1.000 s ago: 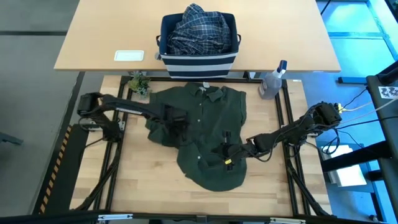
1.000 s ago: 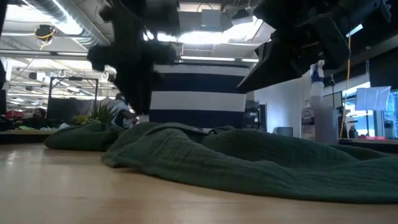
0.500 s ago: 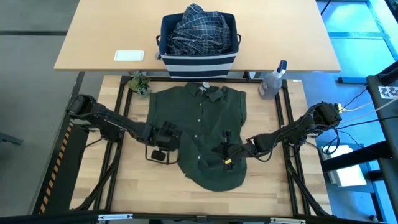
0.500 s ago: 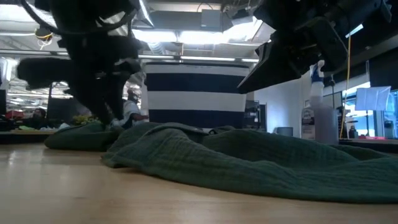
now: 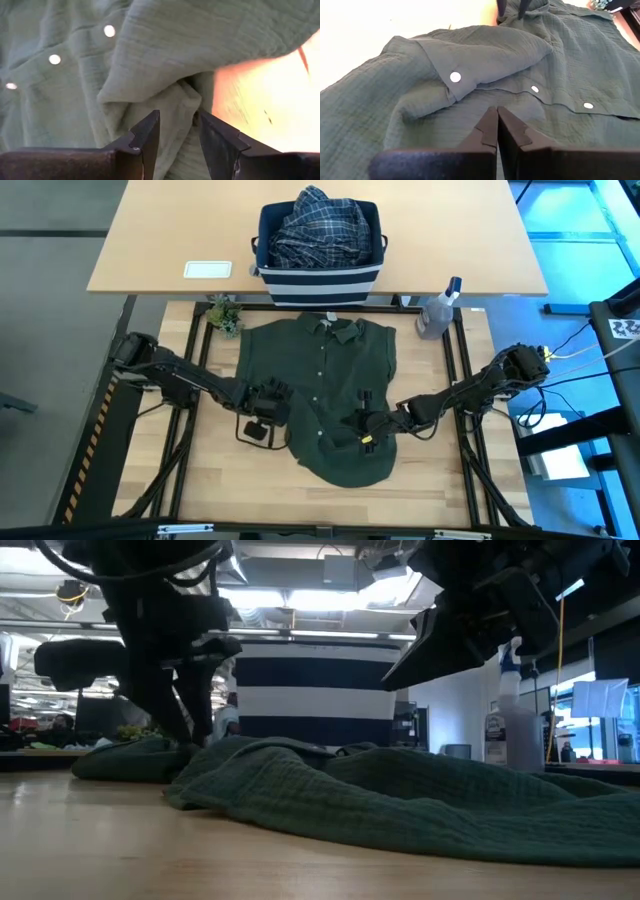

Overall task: Fold Laundry from Bin
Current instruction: Fold the green polo shirt

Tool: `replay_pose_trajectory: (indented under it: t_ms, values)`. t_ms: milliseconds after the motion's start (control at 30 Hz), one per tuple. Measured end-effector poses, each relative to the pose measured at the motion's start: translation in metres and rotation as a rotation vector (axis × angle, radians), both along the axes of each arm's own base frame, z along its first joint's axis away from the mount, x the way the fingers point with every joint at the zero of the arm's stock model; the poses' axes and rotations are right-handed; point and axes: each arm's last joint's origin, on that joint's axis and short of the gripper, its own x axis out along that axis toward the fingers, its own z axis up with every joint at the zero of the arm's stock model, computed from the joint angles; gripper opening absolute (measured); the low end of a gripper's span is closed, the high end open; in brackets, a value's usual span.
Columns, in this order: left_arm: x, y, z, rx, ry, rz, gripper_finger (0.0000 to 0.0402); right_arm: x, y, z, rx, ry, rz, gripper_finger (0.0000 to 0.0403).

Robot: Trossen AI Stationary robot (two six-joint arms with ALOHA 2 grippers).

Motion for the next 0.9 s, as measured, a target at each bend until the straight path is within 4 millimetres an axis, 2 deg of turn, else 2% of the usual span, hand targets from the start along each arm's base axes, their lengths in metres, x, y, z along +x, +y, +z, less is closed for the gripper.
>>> replay_pose_trajectory:
  t_ms: [233, 467, 633, 833, 900]
  values:
    - [0.004, 0.001, -0.015, 0.013, 0.054, 0.007, 0.0129, 0.0, 0.0, 0.0, 0.0, 0.0, -0.002, 0.0001]
    - [0.006, 0.001, -0.017, 0.012, 0.041, 0.012, 0.0117, 0.0, 0.0, 0.0, 0.0, 0.0, -0.003, 0.0001]
    - [0.006, 0.0, -0.017, -0.011, 0.045, 0.007, 0.0083, 0.0, 0.0, 0.0, 0.0, 0.0, -0.003, 0.0001]
    - [0.007, 0.0, -0.017, -0.017, 0.037, 0.013, 0.0013, 0.0, 0.0, 0.0, 0.0, 0.0, -0.003, 0.0001]
    - [0.008, -0.002, -0.016, -0.025, 0.019, 0.017, 0.0007, 0.0, 0.0, 0.0, 0.0, 0.0, -0.003, 0.0001]
